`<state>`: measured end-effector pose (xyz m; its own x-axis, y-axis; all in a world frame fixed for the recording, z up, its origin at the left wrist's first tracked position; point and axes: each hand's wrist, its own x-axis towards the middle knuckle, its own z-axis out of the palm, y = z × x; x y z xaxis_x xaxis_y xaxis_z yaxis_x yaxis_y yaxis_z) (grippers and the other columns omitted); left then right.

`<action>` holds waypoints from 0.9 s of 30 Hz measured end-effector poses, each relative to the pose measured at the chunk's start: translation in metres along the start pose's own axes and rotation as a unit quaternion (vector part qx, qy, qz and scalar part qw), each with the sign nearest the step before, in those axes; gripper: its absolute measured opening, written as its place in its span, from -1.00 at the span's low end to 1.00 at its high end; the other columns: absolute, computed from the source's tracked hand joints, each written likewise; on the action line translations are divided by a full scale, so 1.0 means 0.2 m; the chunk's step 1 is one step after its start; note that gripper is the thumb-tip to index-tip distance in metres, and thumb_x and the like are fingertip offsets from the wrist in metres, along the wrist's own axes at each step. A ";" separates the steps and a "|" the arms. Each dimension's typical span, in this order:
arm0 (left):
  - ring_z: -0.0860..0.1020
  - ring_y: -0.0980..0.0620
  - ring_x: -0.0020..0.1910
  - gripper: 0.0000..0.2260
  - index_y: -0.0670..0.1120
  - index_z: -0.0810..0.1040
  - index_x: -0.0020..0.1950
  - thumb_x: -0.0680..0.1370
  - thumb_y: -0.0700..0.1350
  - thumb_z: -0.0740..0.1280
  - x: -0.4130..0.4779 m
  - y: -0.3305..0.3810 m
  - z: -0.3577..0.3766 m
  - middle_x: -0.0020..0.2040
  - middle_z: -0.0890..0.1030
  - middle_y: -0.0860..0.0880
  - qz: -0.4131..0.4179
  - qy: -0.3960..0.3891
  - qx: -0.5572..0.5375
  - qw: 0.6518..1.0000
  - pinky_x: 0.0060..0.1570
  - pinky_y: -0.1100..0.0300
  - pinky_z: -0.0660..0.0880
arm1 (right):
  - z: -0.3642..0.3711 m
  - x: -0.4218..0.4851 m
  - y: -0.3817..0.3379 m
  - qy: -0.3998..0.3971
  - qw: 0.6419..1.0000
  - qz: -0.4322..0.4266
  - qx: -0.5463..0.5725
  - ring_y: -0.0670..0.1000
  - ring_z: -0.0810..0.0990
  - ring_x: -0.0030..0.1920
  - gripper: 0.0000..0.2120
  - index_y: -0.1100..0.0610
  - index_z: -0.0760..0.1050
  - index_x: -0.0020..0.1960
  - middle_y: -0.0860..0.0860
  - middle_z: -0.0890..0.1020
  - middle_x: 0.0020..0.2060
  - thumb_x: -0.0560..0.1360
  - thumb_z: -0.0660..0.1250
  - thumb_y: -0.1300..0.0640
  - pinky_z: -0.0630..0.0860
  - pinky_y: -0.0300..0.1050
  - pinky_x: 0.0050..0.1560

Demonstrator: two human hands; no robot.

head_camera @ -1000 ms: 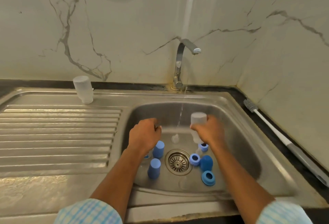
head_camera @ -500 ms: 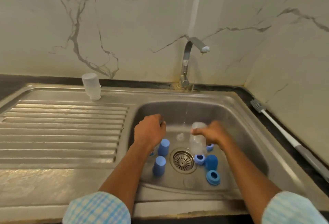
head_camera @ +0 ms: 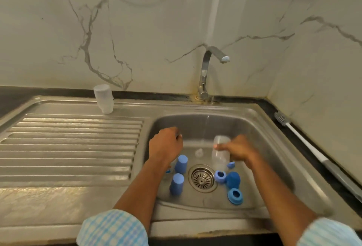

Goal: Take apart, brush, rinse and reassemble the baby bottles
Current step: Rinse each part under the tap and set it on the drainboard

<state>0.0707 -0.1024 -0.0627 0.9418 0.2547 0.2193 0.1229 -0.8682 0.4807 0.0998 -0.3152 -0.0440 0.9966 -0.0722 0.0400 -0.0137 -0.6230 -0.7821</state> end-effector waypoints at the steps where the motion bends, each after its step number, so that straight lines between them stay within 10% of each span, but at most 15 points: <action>1: 0.61 -0.10 -0.10 -0.80 -0.03 0.58 0.03 0.64 0.01 0.20 -0.01 -0.01 0.00 -0.05 0.66 -0.04 -0.002 0.001 -0.001 1.000 -0.13 0.08 0.52 | 0.00 -0.02 0.01 -0.012 1.000 0.017 -0.012 -0.04 0.59 -0.15 -0.68 0.15 0.50 0.04 0.10 0.66 0.02 0.43 0.49 -0.01 0.56 -0.11 -0.06; 4: 0.61 -0.04 -0.17 -0.80 0.00 0.58 -0.01 0.63 0.01 0.19 0.01 -0.03 -0.02 -0.12 0.65 -0.01 -0.018 0.015 -0.008 1.000 -0.14 0.07 0.58 | -0.01 -0.03 -0.02 0.138 0.985 -0.089 0.056 -0.13 0.58 -0.04 -0.63 0.04 0.48 0.19 -0.12 0.61 0.01 0.45 0.48 0.00 0.51 -0.18 0.00; 7: 0.61 -0.05 -0.16 -0.80 0.00 0.58 -0.01 0.63 0.01 0.19 0.00 -0.02 -0.02 -0.12 0.65 -0.01 -0.011 0.011 0.003 1.000 -0.12 0.06 0.58 | 0.01 -0.02 0.00 -0.025 0.999 0.011 -0.039 0.00 0.63 -0.12 -0.58 0.17 0.54 0.14 0.02 0.66 -0.05 0.40 0.51 -0.04 0.62 0.03 0.00; 11: 0.61 -0.05 -0.15 -0.79 -0.03 0.58 0.00 0.64 0.01 0.19 0.00 -0.02 -0.04 -0.11 0.65 -0.02 -0.016 0.012 -0.003 1.000 -0.12 0.07 0.58 | 0.05 -0.01 0.00 0.109 0.992 -0.048 0.032 -0.12 0.54 -0.10 -0.60 0.07 0.49 0.19 -0.14 0.58 -0.07 0.44 0.48 -0.05 0.49 -0.11 -0.02; 16: 0.61 -0.07 -0.14 -0.80 -0.03 0.55 -0.06 0.63 0.02 0.20 -0.02 0.00 -0.04 -0.12 0.64 -0.01 -0.013 0.007 -0.004 1.000 -0.13 0.06 0.56 | 0.10 -0.01 0.04 0.014 0.999 0.019 -0.028 0.03 0.61 -0.16 -0.58 0.09 0.54 0.09 0.00 0.65 -0.15 0.36 0.51 -0.12 0.59 0.03 -0.10; 27: 0.60 -0.12 0.04 -0.76 -0.03 0.56 0.16 0.64 0.01 0.17 -0.02 -0.28 -0.26 0.10 0.60 -0.04 -0.015 0.045 0.043 0.998 0.00 0.04 0.50 | 0.50 0.12 -0.58 -0.072 0.981 -0.170 0.054 0.04 0.58 0.05 -0.43 0.10 0.45 0.27 0.01 0.61 0.09 0.36 0.57 -0.02 0.50 -0.06 0.02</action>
<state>0.0442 -0.0317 -0.0459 0.9061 0.3152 0.2821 0.1816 -0.8921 0.4137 0.1333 -0.1666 -0.0150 0.9430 0.2424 0.2280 0.3233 -0.5047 -0.8005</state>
